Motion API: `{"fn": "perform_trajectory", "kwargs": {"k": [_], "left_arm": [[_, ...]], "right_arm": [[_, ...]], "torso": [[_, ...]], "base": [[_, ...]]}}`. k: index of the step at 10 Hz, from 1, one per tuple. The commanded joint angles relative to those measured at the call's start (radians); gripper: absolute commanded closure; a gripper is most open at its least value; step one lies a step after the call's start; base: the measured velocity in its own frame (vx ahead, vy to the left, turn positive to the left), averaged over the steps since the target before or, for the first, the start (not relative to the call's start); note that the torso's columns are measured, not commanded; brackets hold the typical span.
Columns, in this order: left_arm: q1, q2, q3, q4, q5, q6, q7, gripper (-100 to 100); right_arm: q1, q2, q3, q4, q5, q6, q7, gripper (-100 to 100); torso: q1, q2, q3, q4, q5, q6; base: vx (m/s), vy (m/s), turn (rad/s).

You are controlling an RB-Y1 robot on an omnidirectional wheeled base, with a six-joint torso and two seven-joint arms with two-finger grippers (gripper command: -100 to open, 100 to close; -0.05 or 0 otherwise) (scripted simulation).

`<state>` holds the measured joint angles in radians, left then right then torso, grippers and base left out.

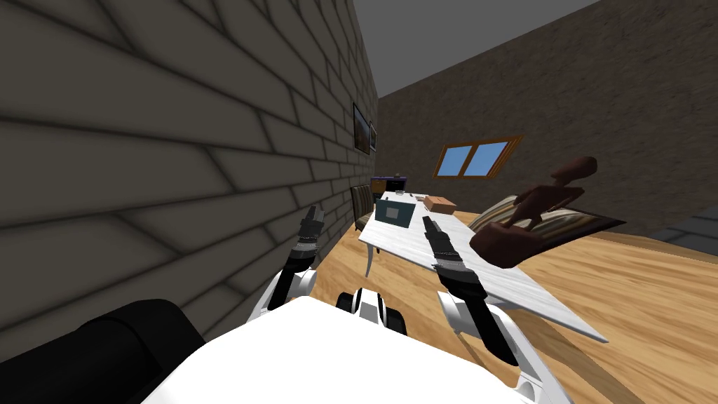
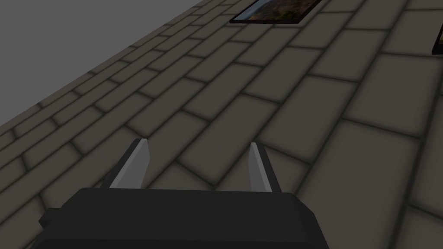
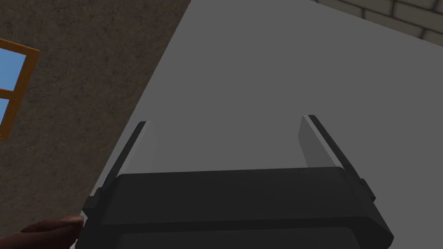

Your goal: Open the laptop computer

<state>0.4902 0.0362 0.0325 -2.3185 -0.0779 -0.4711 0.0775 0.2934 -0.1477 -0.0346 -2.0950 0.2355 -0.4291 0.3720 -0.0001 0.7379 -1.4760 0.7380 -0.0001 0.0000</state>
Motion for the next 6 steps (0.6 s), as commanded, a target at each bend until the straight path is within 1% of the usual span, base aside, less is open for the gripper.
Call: {"fn": "perform_trajectory", "kwargs": {"k": [1,2,3,4,5,6], "left_arm": [[0.000,0.000,0.000,0.000,0.000,0.000,0.000,0],[0.000,0.000,0.000,0.000,0.000,0.000,0.000,0],[0.000,0.000,0.000,0.000,0.000,0.000,0.000,0],[0.000,0.000,0.000,0.000,0.000,0.000,0.000,0],[0.000,0.000,0.000,0.000,0.000,0.000,0.000,0],[0.000,0.000,0.000,0.000,0.000,0.000,0.000,0]], "right_arm": [[-0.039,-0.002,-0.008,0.035,0.034,0.024,0.071,-100],[-0.039,-0.002,-0.008,0.035,0.034,0.024,0.078,-100],[-0.063,-0.003,-0.015,0.057,0.058,0.039,0.119,-100],[-0.063,-0.003,-0.015,0.057,0.058,0.039,0.127,-100],[-0.088,-0.005,-0.021,0.080,0.081,0.054,0.166,-100],[-0.088,-0.005,-0.021,0.080,0.081,0.054,0.176,-100]], "torso": [[0.000,0.000,0.000,0.000,0.000,0.000],[0.000,0.000,0.000,0.000,0.000,0.000],[0.000,0.000,0.000,0.000,0.000,0.000],[0.001,0.000,0.000,0.000,0.000,0.000],[0.000,0.000,0.000,0.000,0.000,0.000],[0.000,0.000,0.000,0.000,0.000,0.000]], "base": [[0.034,0.068,-0.030],[0.030,0.068,-0.016],[0.043,0.091,-0.028],[0.047,0.080,-0.019],[0.049,0.088,-0.039],[0.051,0.084,-0.015]]}}
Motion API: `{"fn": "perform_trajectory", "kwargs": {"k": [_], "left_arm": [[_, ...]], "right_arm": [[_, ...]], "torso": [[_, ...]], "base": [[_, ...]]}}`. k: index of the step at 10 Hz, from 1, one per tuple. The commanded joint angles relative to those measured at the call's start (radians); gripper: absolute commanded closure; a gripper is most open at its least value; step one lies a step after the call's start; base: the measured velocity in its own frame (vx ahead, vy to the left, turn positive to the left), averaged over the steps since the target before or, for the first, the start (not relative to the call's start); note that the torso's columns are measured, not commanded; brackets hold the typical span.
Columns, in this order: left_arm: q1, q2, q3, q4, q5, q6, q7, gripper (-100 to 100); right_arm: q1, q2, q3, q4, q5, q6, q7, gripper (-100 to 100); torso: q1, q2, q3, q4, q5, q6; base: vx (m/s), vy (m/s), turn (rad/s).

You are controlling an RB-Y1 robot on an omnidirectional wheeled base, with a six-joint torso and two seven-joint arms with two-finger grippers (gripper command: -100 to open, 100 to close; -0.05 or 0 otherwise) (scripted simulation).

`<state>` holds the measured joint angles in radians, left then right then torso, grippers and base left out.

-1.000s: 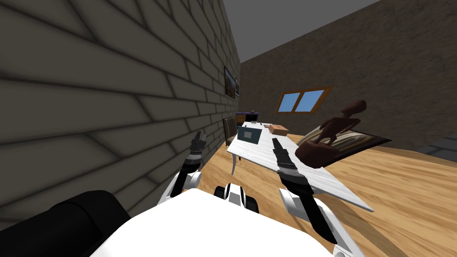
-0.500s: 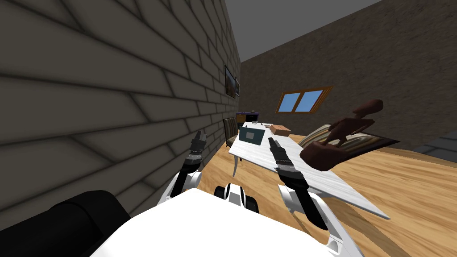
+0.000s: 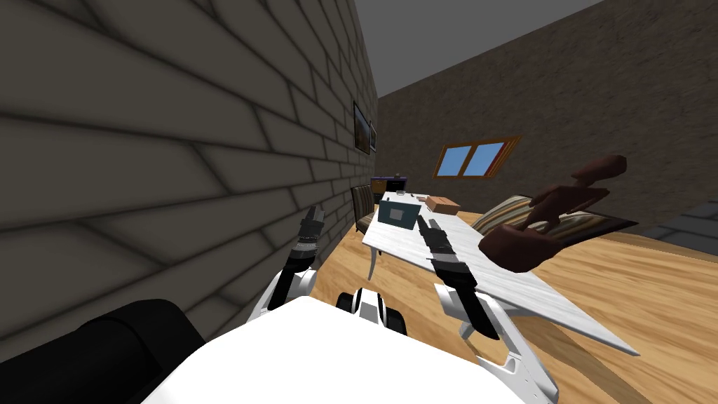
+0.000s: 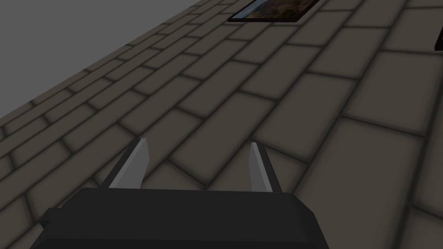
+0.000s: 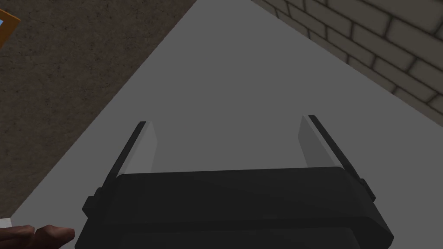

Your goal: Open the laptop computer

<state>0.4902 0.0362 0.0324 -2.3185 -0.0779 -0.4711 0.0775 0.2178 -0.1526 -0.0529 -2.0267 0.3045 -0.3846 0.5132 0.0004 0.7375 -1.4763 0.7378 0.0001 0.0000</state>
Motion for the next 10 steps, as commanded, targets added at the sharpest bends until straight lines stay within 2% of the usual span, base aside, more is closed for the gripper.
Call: {"fn": "perform_trajectory", "kwargs": {"k": [1,2,3,4,5,6,7,8,9,10], "left_arm": [[0.000,0.000,0.000,0.000,0.000,0.000,0.000,0],[0.000,0.000,0.000,0.000,0.000,0.000,0.000,0],[0.000,0.000,0.000,0.000,0.000,0.000,0.000,0],[0.000,0.000,0.000,0.000,0.000,0.000,0.000,0],[0.000,0.000,0.000,0.000,0.000,0.000,0.000,0],[0.000,0.000,0.000,0.000,0.000,0.000,0.000,0],[0.000,0.000,0.000,0.000,0.000,0.000,0.000,0],[0.000,0.000,0.000,0.000,0.000,0.000,0.000,0],[0.000,0.000,0.000,0.000,0.000,0.000,0.000,0],[0.000,0.000,0.000,0.000,0.000,0.000,0.000,0]], "right_arm": [[-0.038,-0.001,-0.009,0.037,0.036,0.025,0.072,-100],[-0.038,-0.001,-0.009,0.037,0.036,0.025,0.084,-100],[-0.064,-0.003,-0.016,0.063,0.061,0.042,0.120,-100],[-0.064,-0.003,-0.016,0.063,0.061,0.042,0.135,-100],[-0.090,-0.004,-0.022,0.090,0.085,0.058,0.169,-100],[-0.090,-0.004,-0.022,0.090,0.085,0.058,0.186,-100],[-0.117,-0.006,-0.029,0.119,0.110,0.076,0.221,-100],[-0.117,-0.006,-0.029,0.119,0.110,0.076,0.237,-100],[-0.144,-0.007,-0.036,0.149,0.134,0.093,0.271,-100],[-0.144,-0.007,-0.036,0.149,0.134,0.093,0.288,-100]], "torso": [[-0.001,0.000,0.000,0.000,0.000,0.000],[0.000,0.001,0.000,0.000,0.000,0.000],[-0.001,0.001,0.001,0.000,0.000,0.000],[0.000,0.000,0.000,0.000,0.000,0.000],[-0.001,0.001,0.000,0.000,0.000,0.000],[0.001,0.000,0.000,0.000,0.000,0.000],[-0.001,0.001,0.000,0.000,0.000,0.000],[-0.001,0.000,0.000,0.000,0.000,0.000],[-0.001,0.001,0.001,0.000,0.000,0.000],[0.001,0.001,0.001,0.000,0.000,0.000]], "base": [[0.043,0.094,-0.029],[0.035,0.077,-0.017],[0.050,0.091,-0.033],[0.043,0.077,-0.017],[0.053,0.098,-0.025],[0.045,0.082,-0.023],[0.048,0.084,-0.035],[0.034,0.077,-0.017],[0.039,0.098,-0.034],[0.039,0.081,-0.020]]}}
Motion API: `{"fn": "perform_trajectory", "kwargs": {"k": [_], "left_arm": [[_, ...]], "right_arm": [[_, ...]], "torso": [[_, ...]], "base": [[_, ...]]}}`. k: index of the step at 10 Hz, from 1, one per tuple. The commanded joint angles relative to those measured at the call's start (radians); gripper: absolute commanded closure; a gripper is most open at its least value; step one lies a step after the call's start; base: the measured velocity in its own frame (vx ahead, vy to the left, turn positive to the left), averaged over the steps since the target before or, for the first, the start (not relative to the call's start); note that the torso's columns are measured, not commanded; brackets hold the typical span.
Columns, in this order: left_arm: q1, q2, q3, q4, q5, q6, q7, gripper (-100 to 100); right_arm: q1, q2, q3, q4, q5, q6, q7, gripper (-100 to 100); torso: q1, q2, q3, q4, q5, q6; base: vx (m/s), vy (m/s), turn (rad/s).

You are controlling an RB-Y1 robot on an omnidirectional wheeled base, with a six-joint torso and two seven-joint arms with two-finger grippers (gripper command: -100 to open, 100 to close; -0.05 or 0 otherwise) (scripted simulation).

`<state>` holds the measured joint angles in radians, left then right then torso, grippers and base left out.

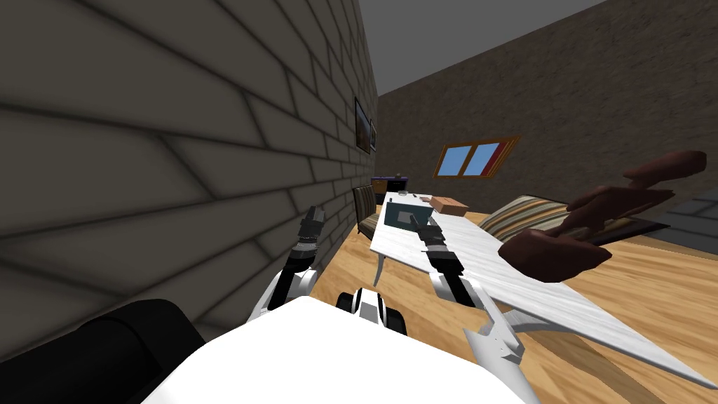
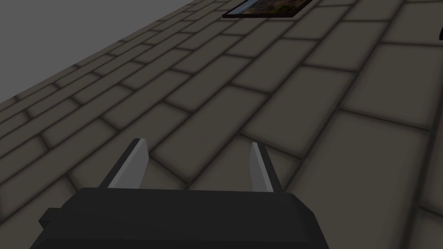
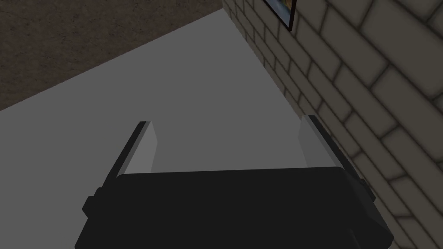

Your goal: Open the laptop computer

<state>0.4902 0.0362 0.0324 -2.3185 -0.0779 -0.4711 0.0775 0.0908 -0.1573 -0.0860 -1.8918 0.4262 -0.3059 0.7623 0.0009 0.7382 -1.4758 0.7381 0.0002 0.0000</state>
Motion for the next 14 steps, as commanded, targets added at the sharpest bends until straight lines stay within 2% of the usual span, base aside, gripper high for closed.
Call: {"fn": "perform_trajectory", "kwargs": {"k": [1,2,3,4,5,6,7,8,9,10,11,12,13,14], "left_arm": [[0.000,0.000,0.000,0.000,0.000,0.000,0.000,0],[0.000,0.000,0.000,0.000,0.000,0.000,0.000,0],[0.000,0.000,0.000,0.000,0.000,0.000,0.000,0],[0.000,0.000,0.000,0.000,0.000,0.000,0.000,0],[0.000,0.000,0.000,0.000,0.000,0.000,0.000,0],[0.000,0.000,0.000,0.000,0.000,0.000,0.000,0],[0.000,0.000,0.000,0.000,0.000,0.000,0.000,0],[0.000,0.000,0.000,0.000,0.000,0.000,0.000,0],[0.000,0.000,0.000,0.000,0.000,0.000,0.000,0],[0.000,0.000,0.000,0.000,0.000,0.000,0.000,0],[0.000,0.000,0.000,0.000,0.000,0.000,0.000,0],[0.000,0.000,0.000,0.000,0.000,0.000,0.000,0],[0.000,0.000,0.000,0.000,0.000,0.000,0.000,0],[0.000,0.000,0.000,0.000,0.000,0.000,0.000,0]], "right_arm": [[-0.045,-0.003,-0.009,0.046,0.037,0.032,0.074,-100],[-0.045,-0.003,-0.009,0.046,0.037,0.032,0.090,-100],[-0.072,-0.005,-0.016,0.078,0.062,0.050,0.128,-100],[-0.072,-0.005,-0.016,0.078,0.062,0.050,0.141,-100],[-0.100,-0.006,-0.023,0.111,0.086,0.068,0.180,-100],[-0.100,-0.006,-0.023,0.111,0.086,0.068,0.192,-100],[-0.127,-0.007,-0.029,0.145,0.109,0.086,0.228,-100],[-0.127,-0.007,-0.029,0.145,0.109,0.086,0.242,-100],[-0.154,-0.007,-0.036,0.179,0.133,0.104,0.278,-100],[-0.154,-0.007,-0.036,0.179,0.133,0.104,0.291,-100],[-0.181,-0.008,-0.042,0.212,0.156,0.121,0.330,-100],[-0.181,-0.008,-0.042,0.212,0.156,0.121,0.339,-100],[-0.207,-0.008,-0.048,0.245,0.178,0.138,0.377,-100],[-0.207,-0.008,-0.048,0.245,0.178,0.138,0.386,-100]], "torso": [[-0.001,0.000,0.000,0.000,0.000,0.000],[-0.001,-0.001,-0.001,0.000,0.000,0.000],[-0.001,0.000,0.000,0.000,0.000,0.000],[-0.001,0.000,0.000,0.000,0.000,0.000],[-0.001,0.000,0.000,0.000,0.000,0.000],[-0.001,0.000,0.000,0.000,0.000,0.000],[-0.001,0.000,0.000,0.000,0.000,0.000],[0.000,-0.001,0.000,0.000,0.000,0.000],[-0.001,0.000,0.000,0.000,0.000,0.000],[-0.001,0.000,0.000,0.000,0.000,0.000],[-0.002,0.000,0.000,0.000,0.000,0.000],[-0.001,0.000,0.000,0.000,0.000,0.000],[-0.002,0.000,0.000,0.000,0.000,0.000],[0.001,-0.002,-0.001,0.000,0.000,0.000]], "base": [[0.053,0.085,-0.032],[0.041,0.081,-0.016],[0.043,0.092,-0.031],[0.037,0.077,-0.018],[0.044,0.087,-0.028],[0.036,0.085,-0.018],[0.047,0.103,-0.035],[0.037,0.082,-0.018],[0.037,0.089,-0.027],[0.028,0.073,-0.018],[0.025,0.077,-0.031],[0.030,0.068,-0.017],[0.053,0.100,-0.036],[0.041,0.085,-0.016]]}}
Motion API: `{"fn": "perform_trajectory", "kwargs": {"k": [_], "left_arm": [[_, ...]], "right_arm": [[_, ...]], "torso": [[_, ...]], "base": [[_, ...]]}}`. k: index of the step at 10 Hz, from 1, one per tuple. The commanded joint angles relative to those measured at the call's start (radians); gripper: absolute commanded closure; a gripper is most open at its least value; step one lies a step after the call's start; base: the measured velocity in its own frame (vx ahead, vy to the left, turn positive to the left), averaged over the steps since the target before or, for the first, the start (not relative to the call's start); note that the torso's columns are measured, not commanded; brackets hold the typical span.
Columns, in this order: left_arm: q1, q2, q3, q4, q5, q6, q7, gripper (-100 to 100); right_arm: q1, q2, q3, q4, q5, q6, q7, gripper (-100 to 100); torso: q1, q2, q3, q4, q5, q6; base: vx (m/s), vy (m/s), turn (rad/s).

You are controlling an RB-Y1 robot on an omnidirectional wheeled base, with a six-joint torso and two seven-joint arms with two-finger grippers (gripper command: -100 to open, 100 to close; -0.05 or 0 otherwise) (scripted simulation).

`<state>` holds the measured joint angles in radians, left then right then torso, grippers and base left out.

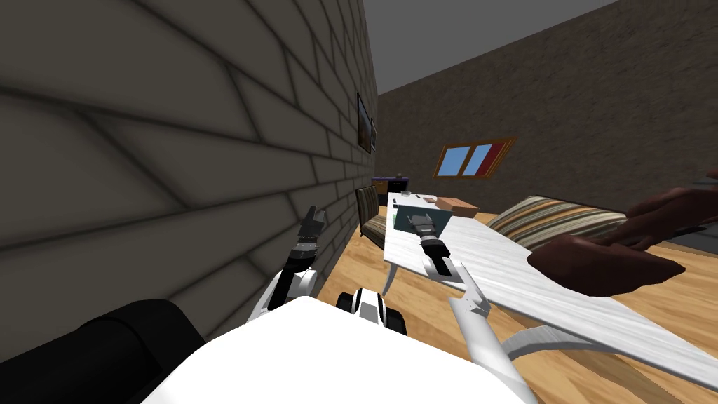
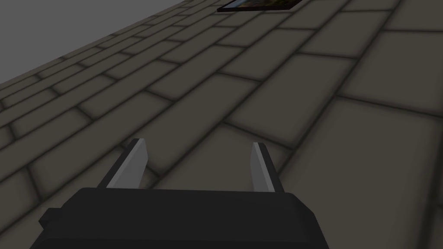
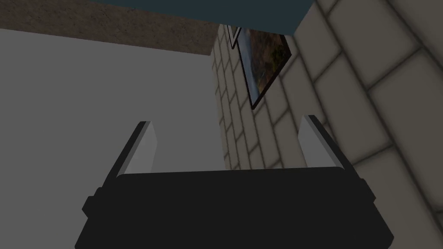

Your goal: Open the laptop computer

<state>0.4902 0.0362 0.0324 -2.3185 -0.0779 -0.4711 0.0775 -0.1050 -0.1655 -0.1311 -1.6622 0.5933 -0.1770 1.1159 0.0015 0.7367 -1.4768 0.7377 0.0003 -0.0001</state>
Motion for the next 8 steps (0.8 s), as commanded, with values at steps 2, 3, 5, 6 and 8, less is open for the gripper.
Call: {"fn": "perform_trajectory", "kwargs": {"k": [2,3,5,6,8], "left_arm": [[0.000,0.000,0.000,0.000,0.000,0.000,0.000,0],[0.000,0.000,0.000,0.000,0.000,0.000,0.000,0],[0.000,0.000,0.000,0.000,0.000,0.000,0.000,0],[0.000,0.000,0.000,0.000,0.000,0.000,0.000,0],[0.000,0.000,0.000,0.000,0.000,0.000,0.000,0]], "right_arm": [[-0.036,-0.001,-0.009,0.047,0.033,0.026,0.078,-100],[-0.060,-0.002,-0.015,0.077,0.054,0.042,0.115,-100],[-0.084,-0.003,-0.020,0.106,0.074,0.057,0.162,-100],[-0.105,-0.005,-0.026,0.133,0.093,0.072,0.190,-100],[-0.126,-0.008,-0.031,0.159,0.111,0.085,0.241,-100]], "torso": [[-0.001,0.001,0.001,0.000,0.000,0.000],[-0.003,0.002,0.001,0.001,-0.001,0.000],[-0.003,0.002,0.001,0.000,-0.001,0.000],[-0.001,0.001,0.001,0.000,0.000,0.000],[-0.001,0.001,0.000,0.000,0.000,0.000]], "base": [[0.035,0.084,-0.020],[0.029,0.076,-0.025],[0.029,0.066,-0.022],[0.051,0.132,-0.044],[0.045,0.084,-0.015]]}}
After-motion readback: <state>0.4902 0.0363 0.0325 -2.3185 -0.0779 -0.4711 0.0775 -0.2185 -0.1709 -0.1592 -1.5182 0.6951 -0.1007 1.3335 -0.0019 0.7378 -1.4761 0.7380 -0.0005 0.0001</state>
